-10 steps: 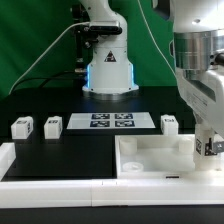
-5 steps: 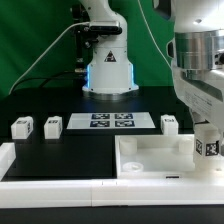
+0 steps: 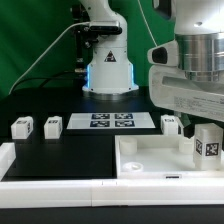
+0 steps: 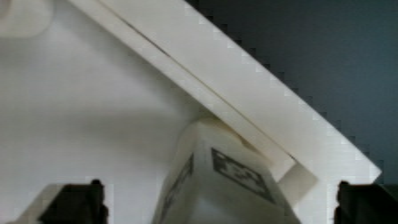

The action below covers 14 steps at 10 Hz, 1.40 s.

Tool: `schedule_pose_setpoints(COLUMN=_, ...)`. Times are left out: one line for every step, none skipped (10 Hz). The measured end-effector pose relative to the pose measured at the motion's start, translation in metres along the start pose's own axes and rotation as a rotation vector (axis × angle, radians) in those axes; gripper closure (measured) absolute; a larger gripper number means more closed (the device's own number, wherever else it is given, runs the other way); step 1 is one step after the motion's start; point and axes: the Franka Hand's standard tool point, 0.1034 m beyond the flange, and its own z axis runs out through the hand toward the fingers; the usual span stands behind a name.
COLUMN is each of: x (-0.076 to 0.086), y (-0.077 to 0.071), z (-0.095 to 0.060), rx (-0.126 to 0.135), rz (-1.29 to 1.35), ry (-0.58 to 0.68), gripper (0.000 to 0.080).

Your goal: Assemble one leg

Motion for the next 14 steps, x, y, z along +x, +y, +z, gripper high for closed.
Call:
schedule_pose_setpoints(x=0.0, y=0.0001, z=0.0001, rx=0.0, rz=-0.11, ry=0.0, gripper=0.0151)
schedule_pose_setpoints(x=0.0002, y=0.0002, z=0.0001, rx=0.0, rz=-0.215, ry=0.0, gripper=0.0151)
schedule_pose_setpoints(x=0.0004, y=0.0003, z=0.0001, rx=0.0, rz=-0.293, ry=0.0, gripper=0.0151)
schedule_pose_setpoints(x=0.0012, y=0.0009, z=0.0, rx=-0.001, rz=-0.42, ry=0.001, gripper=0.0151)
schedule_pose_setpoints(x=0.0026, y=0.0018, z=-0.0002, rx=-0.001, rz=-0.539, ry=0.001, gripper=0.0151)
schedule_pose_setpoints(x=0.0031, y=0.0021, z=-0.0003, rx=-0.001, rz=-0.602, ry=0.001, gripper=0.0151)
schedule_pose_setpoints(x=0.0045, y=0.0031, z=-0.0005, rx=-0.011, rz=-0.739, ry=0.006, gripper=0.0151)
schedule_pose_setpoints(x=0.0056, y=0.0039, z=-0.0006, rx=-0.017, rz=-0.85, ry=0.008, gripper=0.0151)
schedule_pose_setpoints(x=0.0065, y=0.0043, z=-0.0008, rx=-0.017, rz=-0.89, ry=0.009, gripper=0.0151)
schedule_pose_setpoints(x=0.0061, y=0.0041, z=-0.0007, rx=-0.017, rz=-0.875, ry=0.009, gripper=0.0276)
schedule_pose_setpoints(x=0.0062, y=0.0041, z=-0.0007, rx=-0.017, rz=-0.875, ry=0.009, gripper=0.0276)
schedule_pose_setpoints(x=0.0063, y=0.0042, z=-0.0007, rx=-0.017, rz=-0.875, ry=0.009, gripper=0.0413)
schedule_pose_setpoints(x=0.0063, y=0.0042, z=-0.0007, rx=-0.017, rz=-0.875, ry=0.009, gripper=0.0511)
schedule_pose_setpoints(x=0.0063, y=0.0042, z=-0.0007, rx=-0.017, rz=-0.875, ry=0.009, gripper=0.051)
